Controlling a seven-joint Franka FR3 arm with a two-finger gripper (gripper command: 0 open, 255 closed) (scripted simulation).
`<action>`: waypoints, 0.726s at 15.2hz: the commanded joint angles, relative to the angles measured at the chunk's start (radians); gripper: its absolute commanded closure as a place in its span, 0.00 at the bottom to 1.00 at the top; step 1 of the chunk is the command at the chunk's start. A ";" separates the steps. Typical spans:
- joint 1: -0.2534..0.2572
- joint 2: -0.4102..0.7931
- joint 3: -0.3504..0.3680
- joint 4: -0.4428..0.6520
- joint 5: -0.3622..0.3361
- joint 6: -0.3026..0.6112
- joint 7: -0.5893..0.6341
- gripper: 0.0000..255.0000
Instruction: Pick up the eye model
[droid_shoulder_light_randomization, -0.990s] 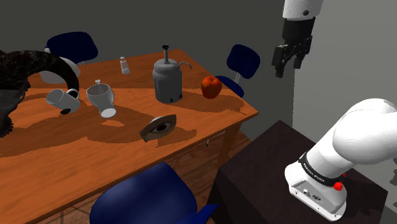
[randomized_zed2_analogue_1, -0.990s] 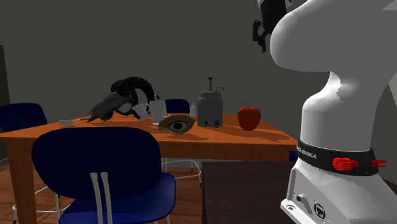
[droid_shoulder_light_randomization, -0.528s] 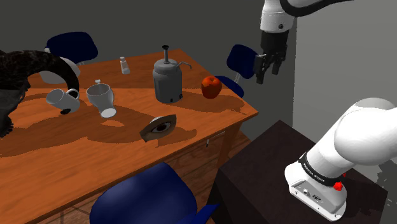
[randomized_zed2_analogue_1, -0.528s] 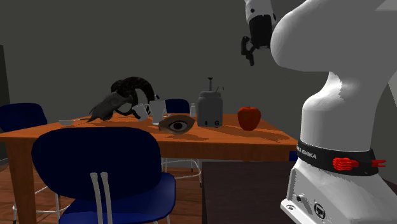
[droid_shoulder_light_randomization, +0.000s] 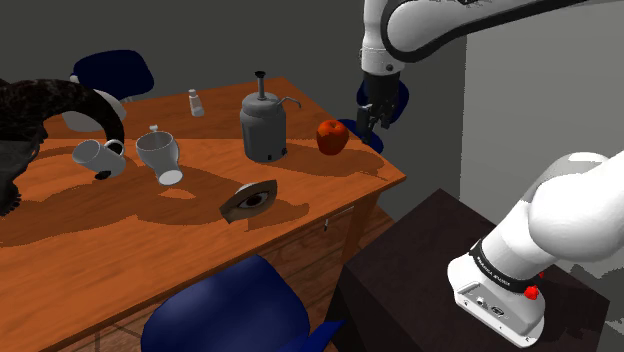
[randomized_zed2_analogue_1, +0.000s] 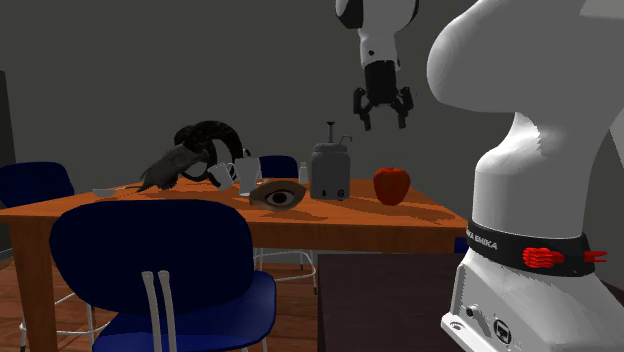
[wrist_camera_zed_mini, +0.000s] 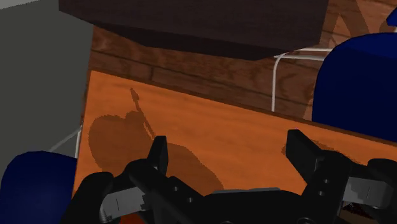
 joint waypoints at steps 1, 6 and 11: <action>0.015 0.052 0.011 0.015 0.003 0.050 -0.019 0.00; 0.049 0.216 0.043 0.085 0.001 0.170 -0.060 0.00; 0.082 0.377 0.076 0.176 -0.015 0.266 -0.093 0.00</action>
